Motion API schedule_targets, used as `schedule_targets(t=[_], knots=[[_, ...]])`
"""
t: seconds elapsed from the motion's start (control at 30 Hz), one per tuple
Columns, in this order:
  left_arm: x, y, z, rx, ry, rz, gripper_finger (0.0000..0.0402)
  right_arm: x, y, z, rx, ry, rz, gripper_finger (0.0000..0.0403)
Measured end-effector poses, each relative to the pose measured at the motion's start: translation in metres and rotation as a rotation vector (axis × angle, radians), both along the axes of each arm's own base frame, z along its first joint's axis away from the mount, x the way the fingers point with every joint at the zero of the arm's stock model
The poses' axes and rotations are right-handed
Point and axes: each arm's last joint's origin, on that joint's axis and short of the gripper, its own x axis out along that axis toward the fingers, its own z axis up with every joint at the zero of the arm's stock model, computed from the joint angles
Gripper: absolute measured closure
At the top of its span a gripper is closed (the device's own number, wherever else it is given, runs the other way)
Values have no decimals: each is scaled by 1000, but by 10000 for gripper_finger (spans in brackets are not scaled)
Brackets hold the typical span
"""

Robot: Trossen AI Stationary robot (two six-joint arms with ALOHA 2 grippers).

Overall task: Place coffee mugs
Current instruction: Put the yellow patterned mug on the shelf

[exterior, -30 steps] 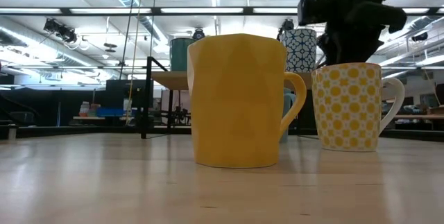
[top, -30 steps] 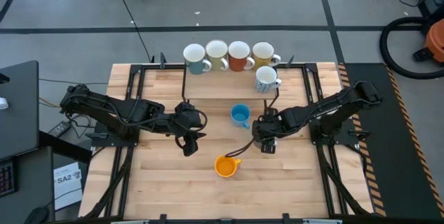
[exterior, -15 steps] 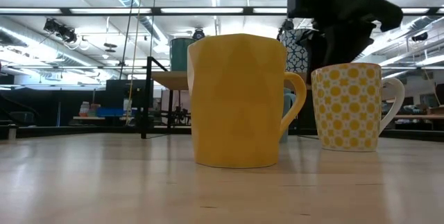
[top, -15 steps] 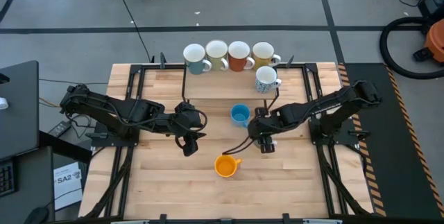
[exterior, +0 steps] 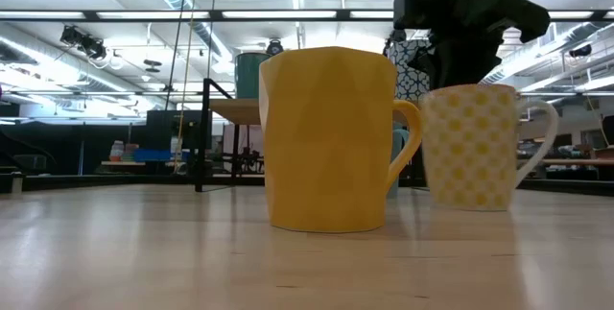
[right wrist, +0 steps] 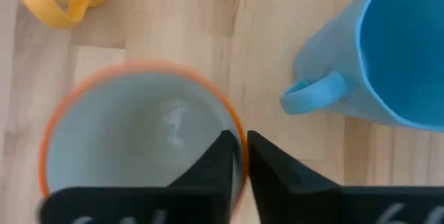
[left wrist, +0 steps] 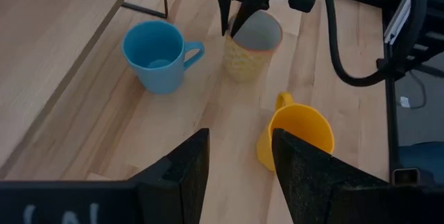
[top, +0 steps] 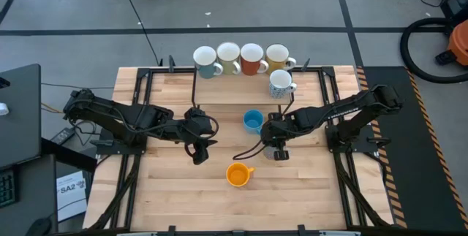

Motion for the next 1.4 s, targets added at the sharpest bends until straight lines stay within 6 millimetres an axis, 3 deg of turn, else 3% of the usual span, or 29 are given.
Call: schedule_targets(t=[0.1,0.4,0.5,0.63,0.87,1.2,1.4], knots=[[0,0,2,43,-13,-34,237,1,1,1,19,-10,1,384],[-29,3,20,185,-59,-78,237,4,1,7,31,-27,-18,385],[-38,-1,2,190,-52,-91,237,8,1,16,34,-46,-19,386],[-43,-7,-37,154,-85,-113,237,13,0,33,40,-72,-27,386],[-45,-10,-86,107,-194,-133,237,16,-10,76,36,-92,-43,386],[-43,-12,-100,69,-274,-141,237,20,-53,148,-50,-260,-26,386],[-42,-12,-98,62,-294,-140,237,14,-92,173,-142,-330,-52,386]])
